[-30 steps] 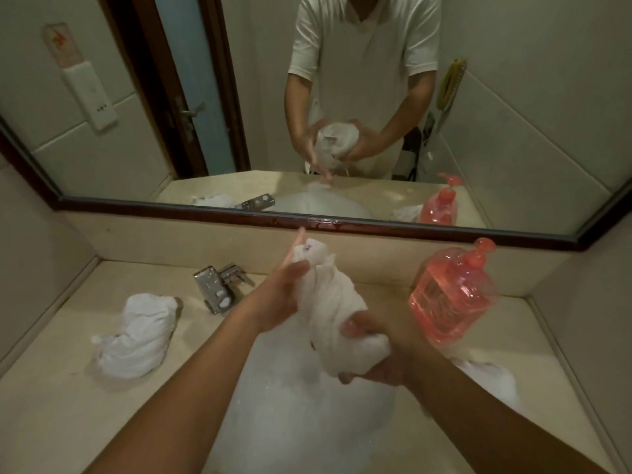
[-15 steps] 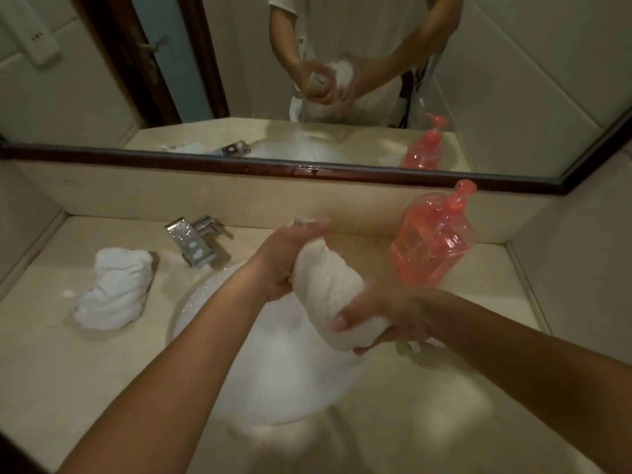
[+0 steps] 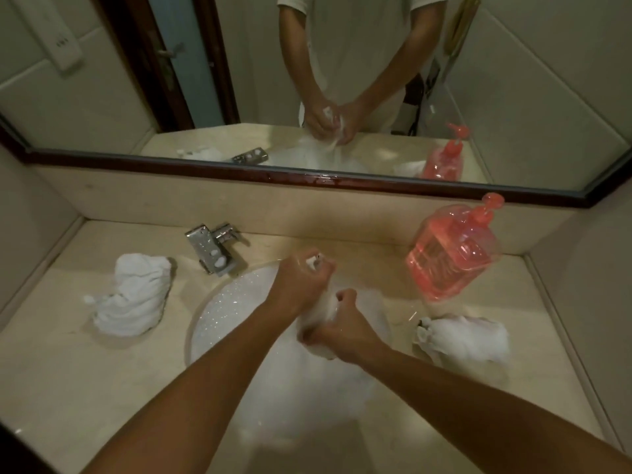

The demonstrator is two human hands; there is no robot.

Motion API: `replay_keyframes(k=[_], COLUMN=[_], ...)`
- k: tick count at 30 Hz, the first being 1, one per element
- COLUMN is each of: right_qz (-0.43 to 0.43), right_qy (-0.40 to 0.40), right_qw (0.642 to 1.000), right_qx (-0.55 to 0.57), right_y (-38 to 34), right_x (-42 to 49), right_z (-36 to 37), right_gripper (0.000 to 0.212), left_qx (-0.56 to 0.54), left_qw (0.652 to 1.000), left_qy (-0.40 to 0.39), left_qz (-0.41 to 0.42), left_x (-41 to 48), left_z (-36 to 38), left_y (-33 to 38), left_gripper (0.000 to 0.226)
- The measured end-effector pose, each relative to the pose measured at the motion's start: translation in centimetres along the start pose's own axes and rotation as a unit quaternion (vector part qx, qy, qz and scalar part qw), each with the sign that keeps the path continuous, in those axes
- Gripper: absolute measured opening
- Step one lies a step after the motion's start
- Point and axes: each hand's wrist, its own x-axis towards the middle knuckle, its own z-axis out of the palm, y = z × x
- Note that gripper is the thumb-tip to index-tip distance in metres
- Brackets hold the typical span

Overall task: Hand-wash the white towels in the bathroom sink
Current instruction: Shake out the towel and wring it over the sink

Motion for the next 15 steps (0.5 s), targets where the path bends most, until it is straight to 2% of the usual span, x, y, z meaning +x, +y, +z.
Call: replay_keyframes(k=[3, 6, 9, 11, 13, 14, 15], right_qz=[0.005, -0.093, -0.18, -0.21, -0.208, -0.2, -0.186], right_qy=[-0.04, -0.046, 0.033, 0.106, 0.139, 0.148, 0.149], right_qw=[0.999, 0.993, 0.959, 0.91, 0.873, 0.872, 0.892], right_qx=[0.01, -0.056, -0.216, -0.341, -0.418, -0.421, -0.385], right_y=[-1.5, -2.5, -3.3, -3.8, -4.2, -4.5, -4.7], right_x=[0.1, 0.0, -0.1, -0.2, -0.6, -0.8, -0.9], right_z=[-0.3, -1.2, -1.3, -0.9, -0.7, -0.9, -1.4], right_gripper=[0.087, 0.086, 0.118, 0.129, 0.124, 0.118, 0.112], left_qx=[-0.063, -0.127, -0.288, -0.364, -0.368, -0.366, -0.36], left_qw=[0.997, 0.988, 0.938, 0.901, 0.898, 0.904, 0.913], left_qy=[0.038, 0.059, 0.105, 0.126, 0.112, 0.071, 0.006], left_qz=[-0.029, -0.07, -0.16, -0.199, -0.211, -0.209, -0.192], left_x=[0.0, -0.1, 0.0, -0.1, 0.0, -0.1, -0.1], left_z=[-1.7, -3.3, -4.2, -4.0, -3.9, -4.1, -4.4], left_y=[0.1, 1.2, 2.2, 2.6, 3.2, 3.8, 4.1], left_gripper=[0.024, 0.02, 0.018, 0.033, 0.05, 0.058, 0.067])
